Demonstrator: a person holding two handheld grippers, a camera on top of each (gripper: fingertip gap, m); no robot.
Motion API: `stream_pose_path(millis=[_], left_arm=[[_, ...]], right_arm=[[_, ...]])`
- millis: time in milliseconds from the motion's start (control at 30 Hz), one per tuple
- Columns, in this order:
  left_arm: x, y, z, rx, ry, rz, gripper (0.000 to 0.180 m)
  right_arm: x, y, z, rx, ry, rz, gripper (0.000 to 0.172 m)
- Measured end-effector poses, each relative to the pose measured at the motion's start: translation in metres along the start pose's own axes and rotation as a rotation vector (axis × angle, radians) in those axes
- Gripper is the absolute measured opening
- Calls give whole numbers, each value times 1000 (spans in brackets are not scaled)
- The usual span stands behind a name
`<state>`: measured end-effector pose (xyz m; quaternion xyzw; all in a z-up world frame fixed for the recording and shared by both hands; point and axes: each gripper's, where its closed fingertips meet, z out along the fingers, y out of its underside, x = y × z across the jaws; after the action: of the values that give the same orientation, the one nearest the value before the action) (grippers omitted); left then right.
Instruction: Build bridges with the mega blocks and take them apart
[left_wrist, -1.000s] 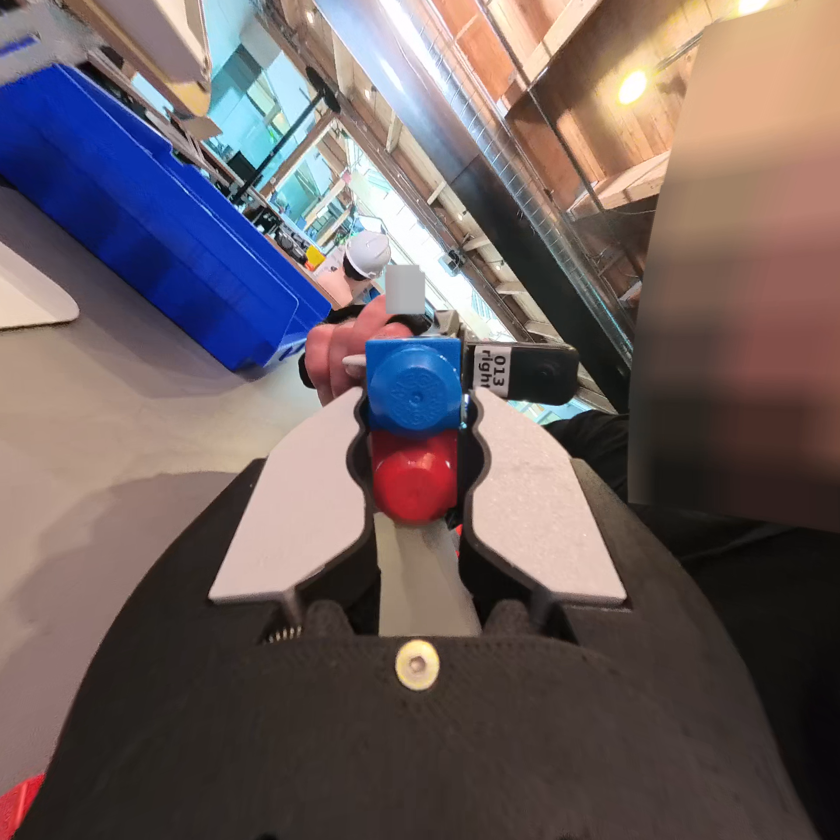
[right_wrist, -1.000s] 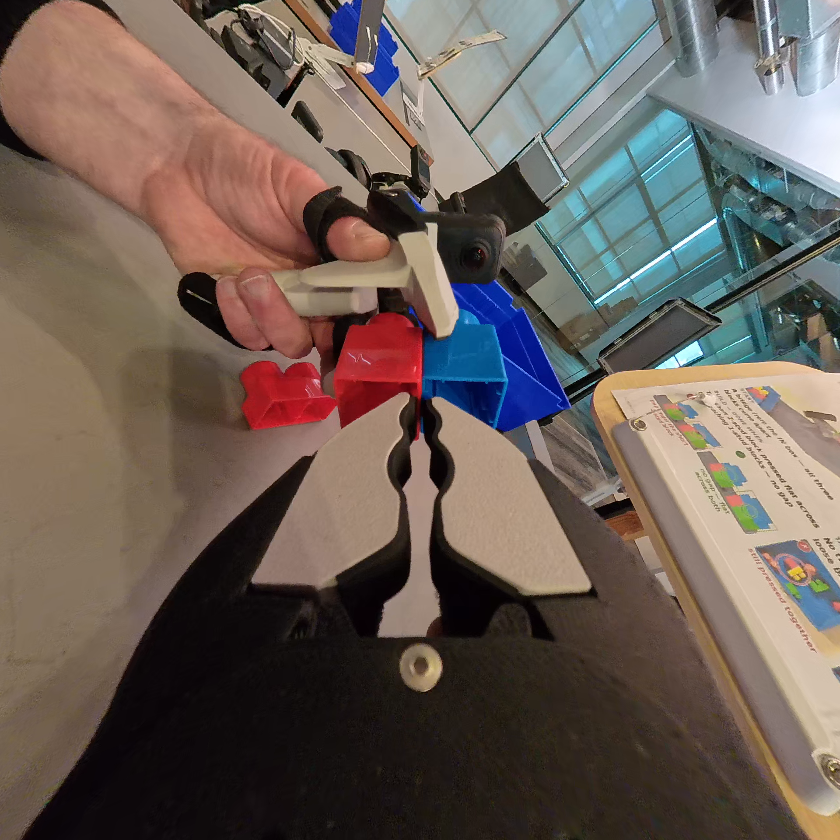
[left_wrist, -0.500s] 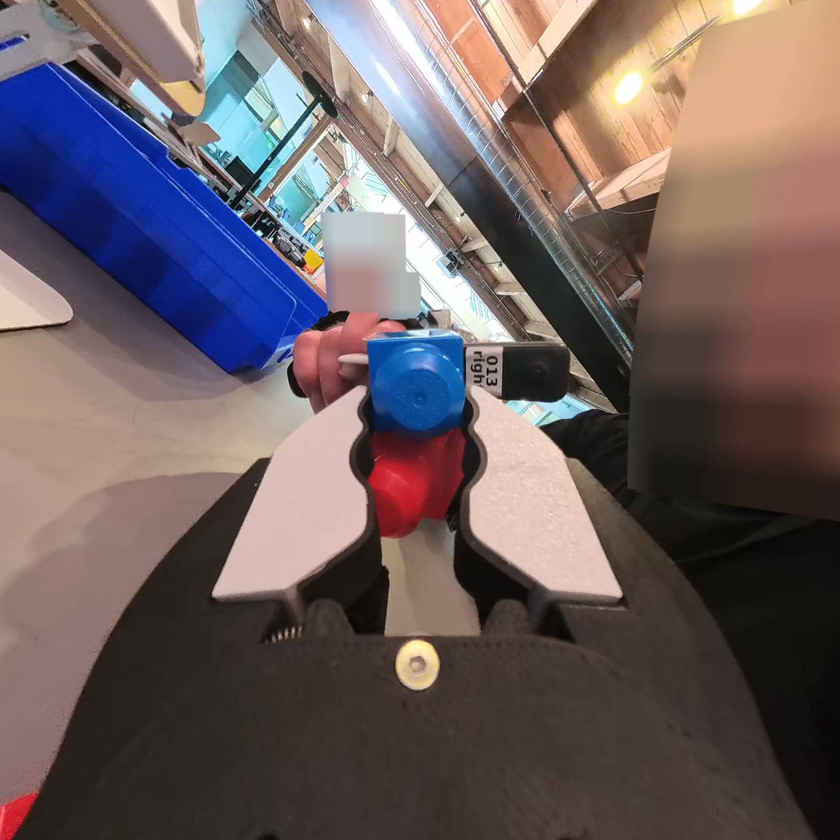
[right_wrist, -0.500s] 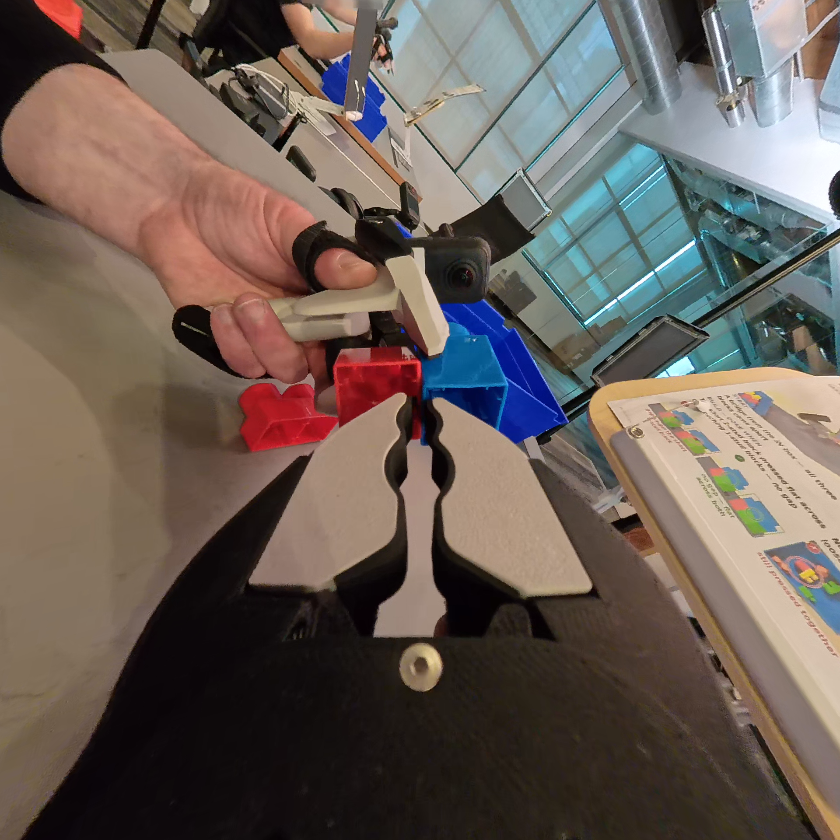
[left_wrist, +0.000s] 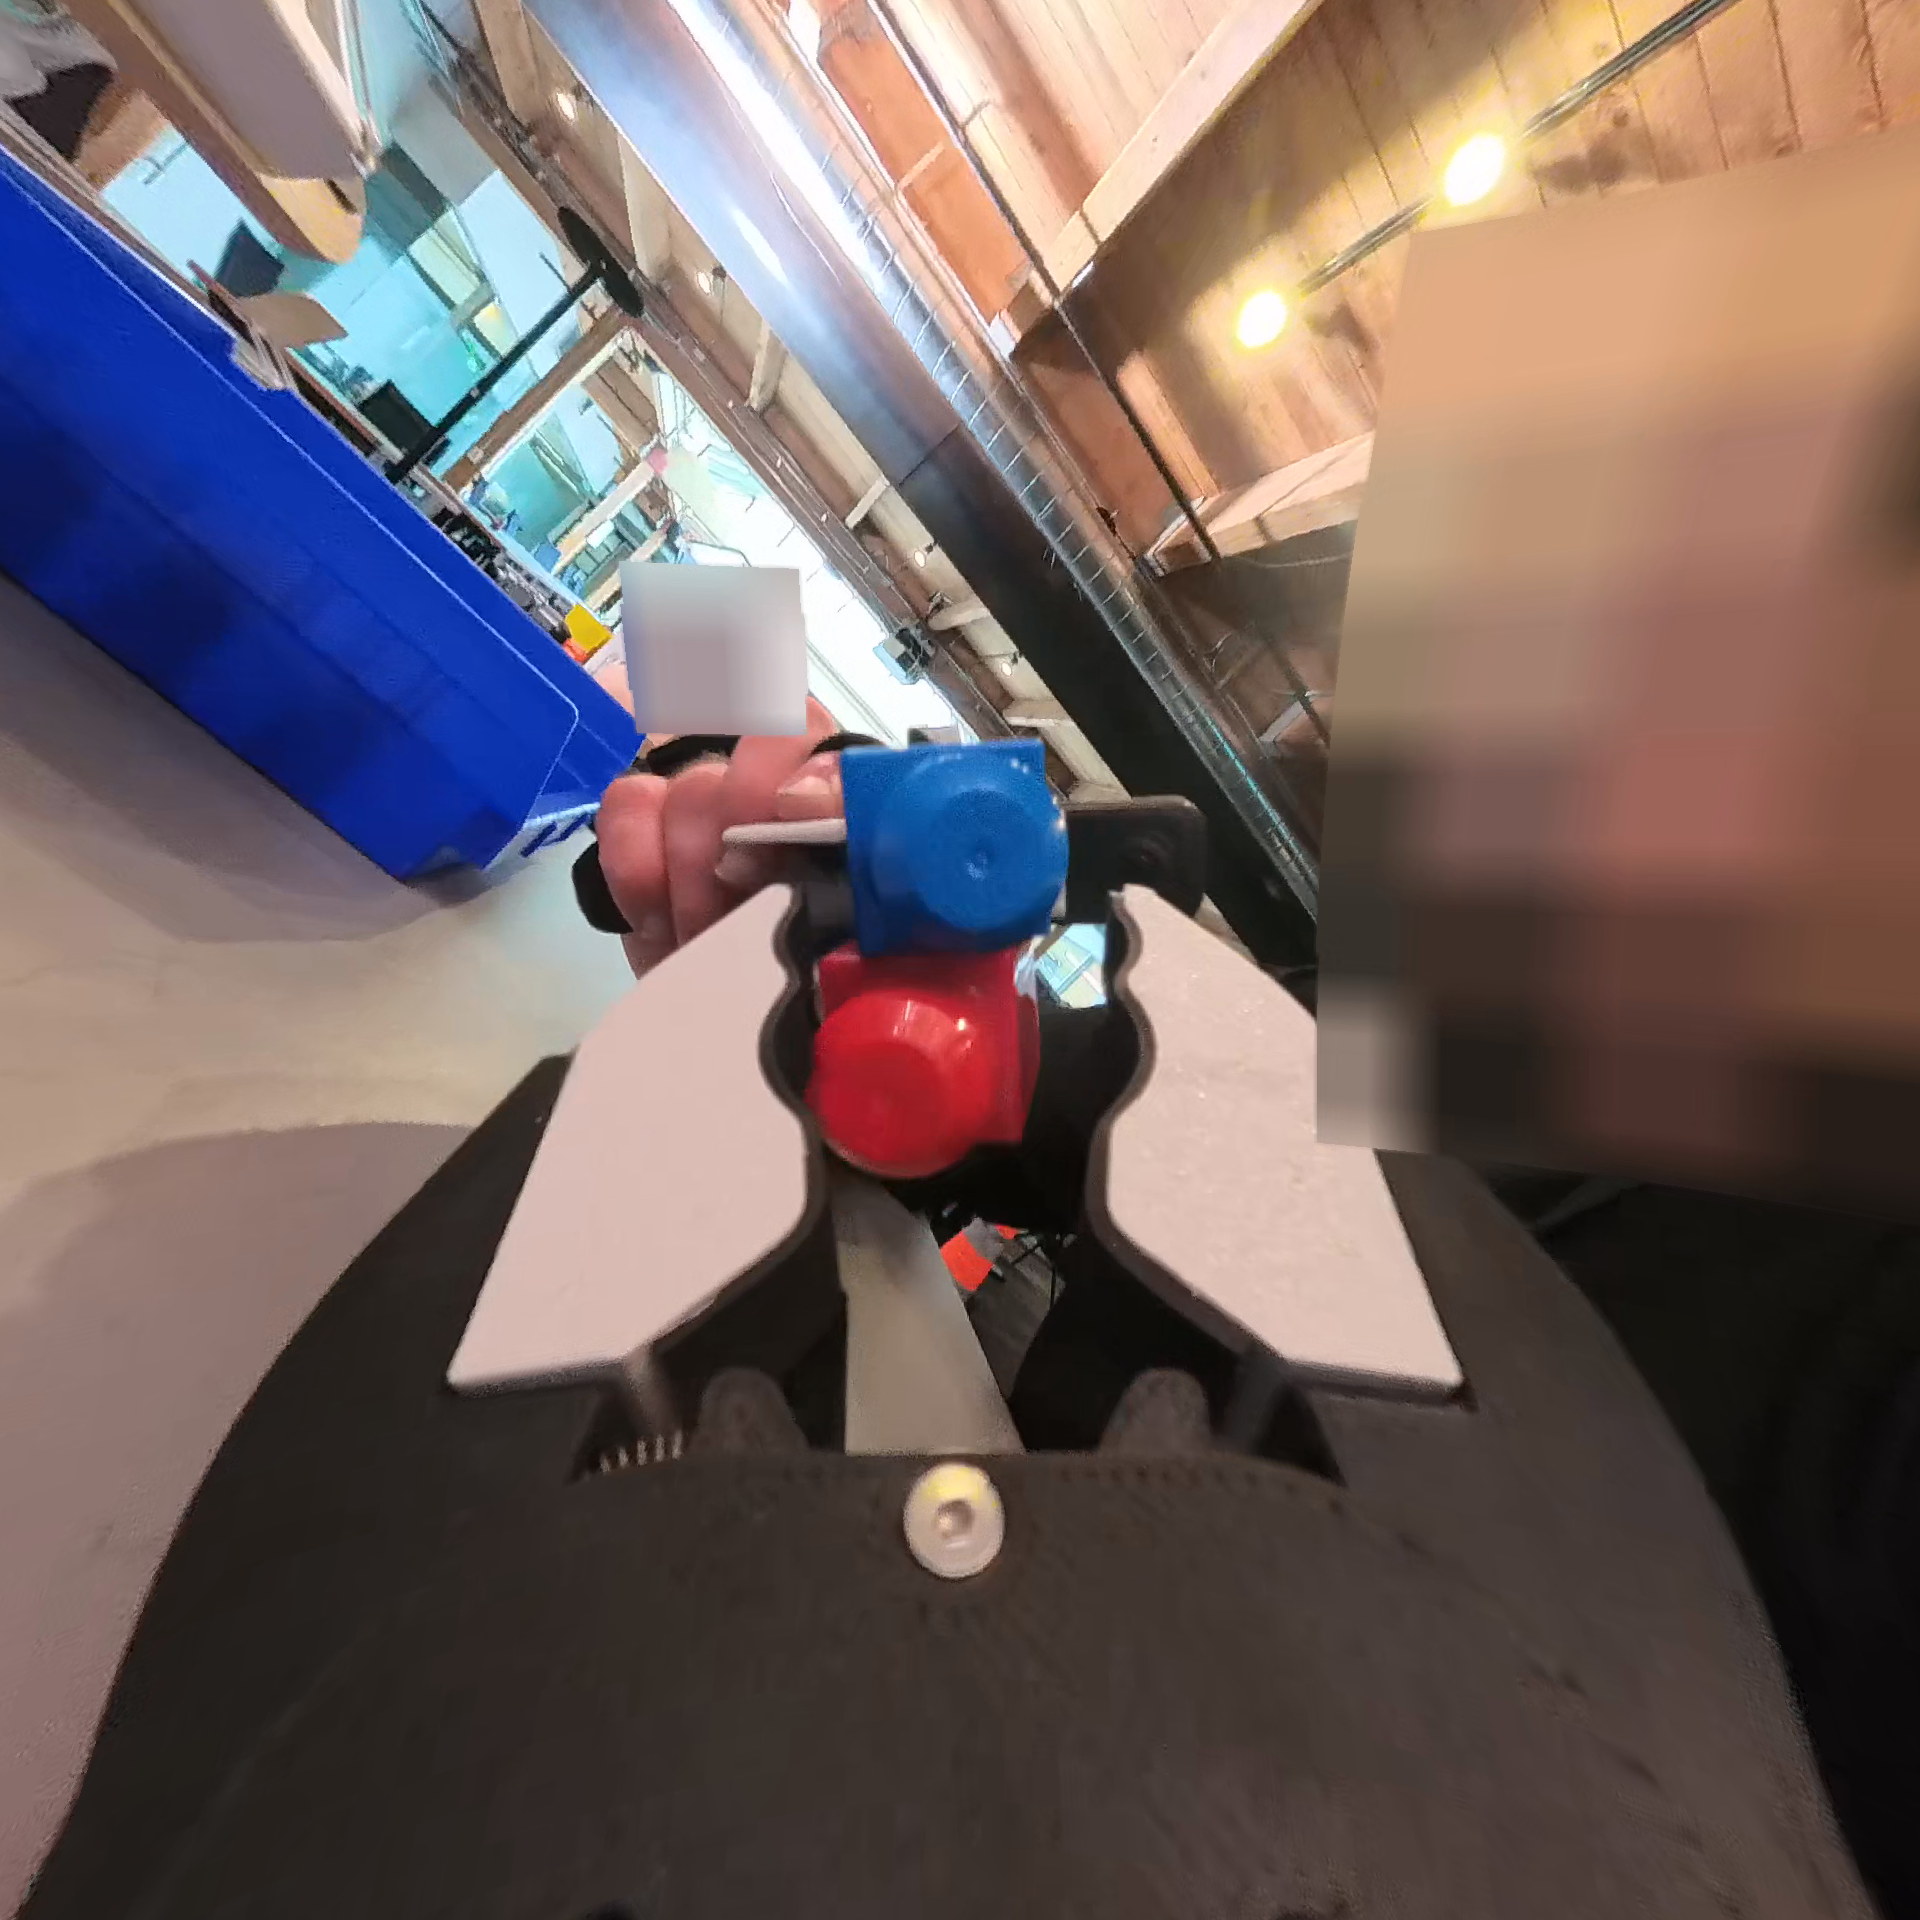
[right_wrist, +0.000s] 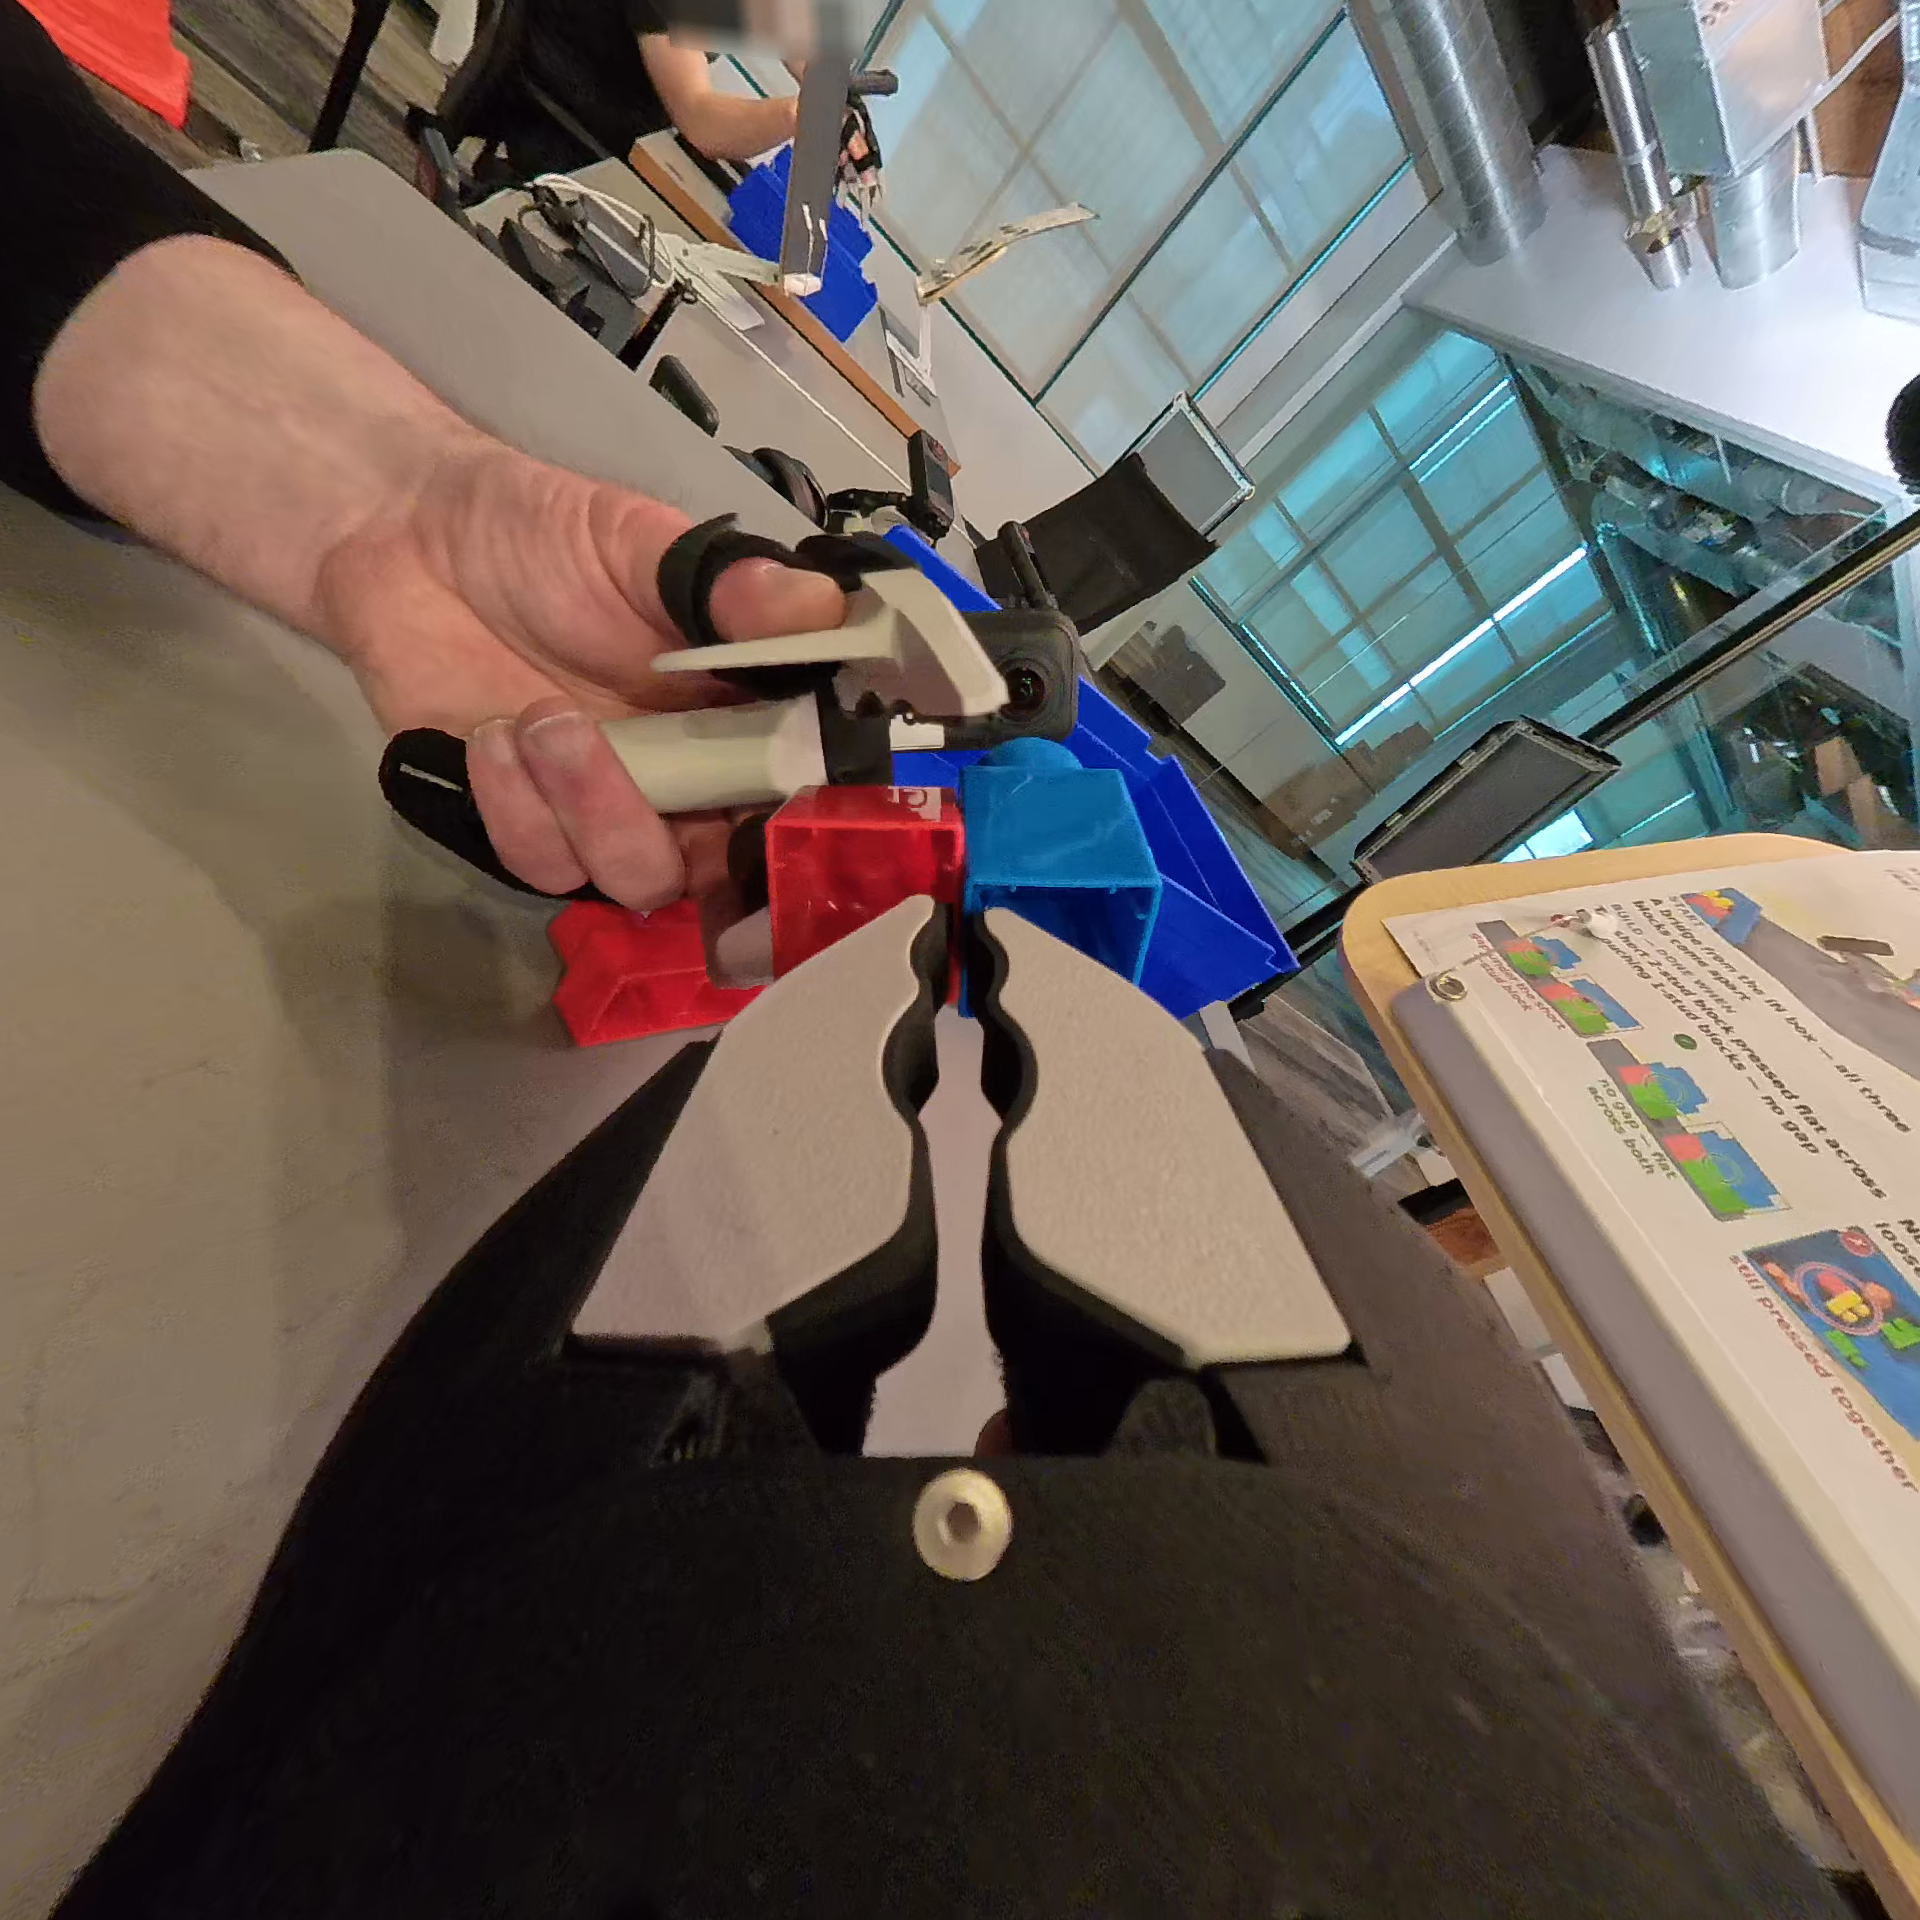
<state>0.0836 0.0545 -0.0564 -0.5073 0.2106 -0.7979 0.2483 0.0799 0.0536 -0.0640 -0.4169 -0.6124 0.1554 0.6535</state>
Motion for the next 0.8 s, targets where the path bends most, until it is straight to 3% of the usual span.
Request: stream_pose_path(millis=[133,233,633,800], left_arm=[[-2,6,1,-29,-10,8,52],[-8,9,0,-48,-57,29,37],[-22,6,-1,-67,-267,175,37],[-24,6,-1,-60,-267,150,37]], right_arm=[[7,2,-3,12,15,37,3],[6,3,-2,11,7,38,3],[9,17,1,-60,31,52,3],[8,20,1,-68,31,31,3]])
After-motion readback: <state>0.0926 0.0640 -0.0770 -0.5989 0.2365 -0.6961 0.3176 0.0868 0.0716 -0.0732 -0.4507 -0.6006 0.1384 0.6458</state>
